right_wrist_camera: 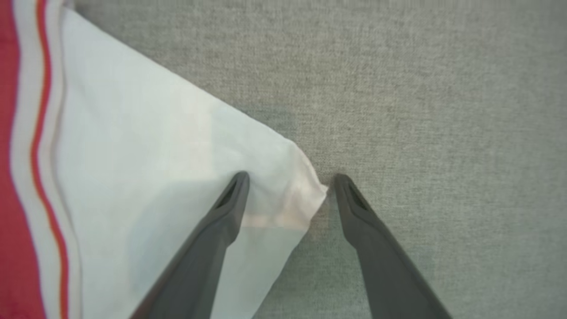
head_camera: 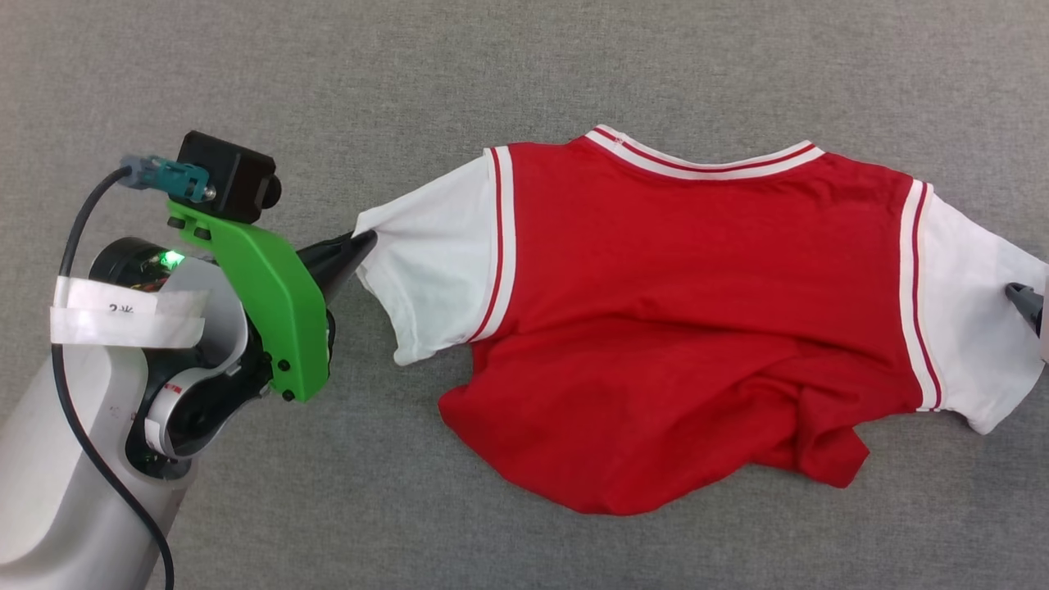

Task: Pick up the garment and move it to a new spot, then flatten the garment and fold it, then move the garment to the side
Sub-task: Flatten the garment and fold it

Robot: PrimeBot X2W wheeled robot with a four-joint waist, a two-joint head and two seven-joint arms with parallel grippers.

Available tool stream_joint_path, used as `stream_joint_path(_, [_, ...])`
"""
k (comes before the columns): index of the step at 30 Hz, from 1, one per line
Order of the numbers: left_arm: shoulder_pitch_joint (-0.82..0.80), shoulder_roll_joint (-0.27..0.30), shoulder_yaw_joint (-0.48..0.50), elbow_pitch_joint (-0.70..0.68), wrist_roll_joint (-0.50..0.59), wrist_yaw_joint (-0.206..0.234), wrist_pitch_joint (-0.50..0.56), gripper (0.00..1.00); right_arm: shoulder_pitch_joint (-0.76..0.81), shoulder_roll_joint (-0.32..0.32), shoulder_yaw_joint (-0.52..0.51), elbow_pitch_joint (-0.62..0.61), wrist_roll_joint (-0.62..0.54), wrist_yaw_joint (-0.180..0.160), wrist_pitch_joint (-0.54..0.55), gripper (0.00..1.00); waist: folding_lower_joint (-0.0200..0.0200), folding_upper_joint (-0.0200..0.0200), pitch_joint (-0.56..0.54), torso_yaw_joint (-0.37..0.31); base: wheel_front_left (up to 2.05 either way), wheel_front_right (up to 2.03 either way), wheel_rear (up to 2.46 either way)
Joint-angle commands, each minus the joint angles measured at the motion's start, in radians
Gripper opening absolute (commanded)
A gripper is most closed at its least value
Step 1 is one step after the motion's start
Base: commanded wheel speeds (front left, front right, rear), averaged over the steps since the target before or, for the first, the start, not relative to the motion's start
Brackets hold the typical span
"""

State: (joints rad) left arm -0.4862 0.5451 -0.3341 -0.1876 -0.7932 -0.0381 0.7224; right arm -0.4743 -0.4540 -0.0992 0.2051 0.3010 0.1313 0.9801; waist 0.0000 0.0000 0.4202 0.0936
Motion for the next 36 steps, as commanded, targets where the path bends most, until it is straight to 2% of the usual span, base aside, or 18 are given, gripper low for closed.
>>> stream_joint_path(1, [0.008,0.005,-0.001,-0.001,0.002,0.007,-0.002,0.0,0.014,0.019,0.033,0.031,0.0,-0.001,0.004,1.0,0.0,0.0,0.003,0.002,0.0,0.0,0.0])
stream_joint_path(2, [0.009,0.006,-0.001,0.001,0.003,0.006,-0.003,0.0,0.019,0.02,0.045,0.038,0.005,-0.001,0.008,0.87,0.0,0.0,0.004,0.002,0.0,0.0,0.0])
stream_joint_path(3, [0.009,0.007,-0.001,0.004,0.004,0.007,-0.004,0.0,0.024,0.023,0.059,0.044,0.014,-0.001,0.01,0.4,0.0,0.0,0.003,0.001,0.0,0.0,0.0])
stream_joint_path(5, [0.012,0.009,-0.001,0.011,0.008,0.01,-0.007,0.0,0.028,0.024,0.079,0.051,0.03,-0.001,0.002,0.0,0.0,0.0,-0.001,0.0,0.0,0.0,0.0])
stream_joint_path(13, [0.02,0.019,0.003,0.047,0.037,0.016,-0.043,0.0,0.012,-0.004,0.1,0.039,0.04,-0.001,-0.14,0.0,0.0,0.0,-0.06,-0.015,0.0,0.0,0.0])
stream_joint_path(26, [0.095,0.03,0.051,0.067,0.057,0.032,-0.162,0.0,0.033,-0.067,0.113,-0.058,0.068,-0.001,-0.311,0.0,0.0,0.0,-0.244,-0.056,0.0,0.0,0.0])
stream_joint_path(36, [0.175,0.047,0.14,-0.005,0.084,0.078,-0.297,0.0,0.082,-0.092,0.056,-0.171,0.09,-0.001,-0.393,0.0,0.0,0.0,-0.353,-0.068,0.0,0.0,0.0])
